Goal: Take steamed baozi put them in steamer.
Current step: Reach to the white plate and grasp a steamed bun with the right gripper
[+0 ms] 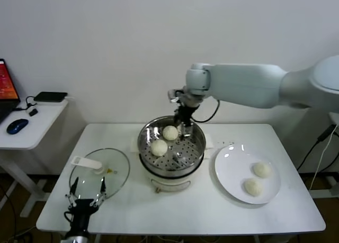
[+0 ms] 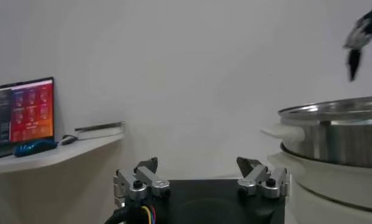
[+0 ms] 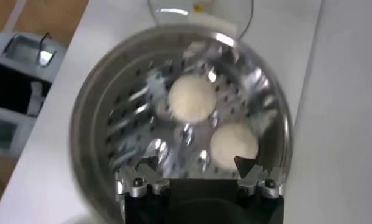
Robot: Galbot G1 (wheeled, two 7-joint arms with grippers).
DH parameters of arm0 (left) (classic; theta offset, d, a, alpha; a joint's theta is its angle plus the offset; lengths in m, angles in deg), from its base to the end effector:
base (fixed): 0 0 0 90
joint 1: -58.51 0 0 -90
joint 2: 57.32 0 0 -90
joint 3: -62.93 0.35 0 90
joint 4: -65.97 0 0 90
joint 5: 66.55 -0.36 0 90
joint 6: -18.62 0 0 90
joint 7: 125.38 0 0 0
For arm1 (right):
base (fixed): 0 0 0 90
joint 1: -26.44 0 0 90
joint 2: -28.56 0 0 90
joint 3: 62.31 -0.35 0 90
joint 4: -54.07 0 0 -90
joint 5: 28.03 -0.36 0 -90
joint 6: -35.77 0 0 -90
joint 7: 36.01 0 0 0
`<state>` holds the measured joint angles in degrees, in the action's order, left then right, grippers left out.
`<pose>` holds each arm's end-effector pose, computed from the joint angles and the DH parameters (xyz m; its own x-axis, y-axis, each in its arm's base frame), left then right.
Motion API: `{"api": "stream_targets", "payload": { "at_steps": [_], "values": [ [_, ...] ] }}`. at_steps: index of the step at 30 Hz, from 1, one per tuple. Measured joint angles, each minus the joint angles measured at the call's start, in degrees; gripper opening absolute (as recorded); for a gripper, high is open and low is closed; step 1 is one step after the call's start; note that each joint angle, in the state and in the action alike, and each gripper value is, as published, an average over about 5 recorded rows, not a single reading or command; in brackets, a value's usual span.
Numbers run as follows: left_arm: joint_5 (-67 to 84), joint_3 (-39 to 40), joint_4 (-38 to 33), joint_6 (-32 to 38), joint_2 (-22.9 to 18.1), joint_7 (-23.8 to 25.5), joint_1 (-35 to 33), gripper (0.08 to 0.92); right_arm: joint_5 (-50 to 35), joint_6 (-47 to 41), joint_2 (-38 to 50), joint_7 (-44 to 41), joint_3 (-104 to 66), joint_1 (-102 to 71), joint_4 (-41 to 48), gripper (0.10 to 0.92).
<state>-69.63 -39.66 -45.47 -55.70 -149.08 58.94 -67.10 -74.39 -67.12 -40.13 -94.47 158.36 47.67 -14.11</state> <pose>0.1375 0.0663 -0.3697 -0.9943 -0.1044 -0.0194 -0.1062 0.9820 0.1562 0.5849 0.0603 -0.0064 -0.1001 -0.1790 0.9787 -0.9539 -0.2625 -0.1456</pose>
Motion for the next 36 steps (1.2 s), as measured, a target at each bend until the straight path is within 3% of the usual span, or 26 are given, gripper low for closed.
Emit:
{"api": "stream_targets", "payload": {
  "at_steps": [13,25,36],
  "values": [
    [-0.7,0.5,0.8,0.1,-0.1,-0.2,0.2,0.823,8.9,7.5,14.9,-2.9,9.2,3.9,-6.3,0.823],
    [-1.2,0.3,1.5,0.4,-0.3,-0.2,0.2,0.823,15.5,6.6,24.6,0.8,9.2,-2.1,-9.9,0.823],
    [-1.7,0.1,1.9,0.4,-0.4,-0.1,0.3,0.823,21.0,4.9,27.8,3.9,2.9,-12.7,-7.6,0.823]
  ]
}}
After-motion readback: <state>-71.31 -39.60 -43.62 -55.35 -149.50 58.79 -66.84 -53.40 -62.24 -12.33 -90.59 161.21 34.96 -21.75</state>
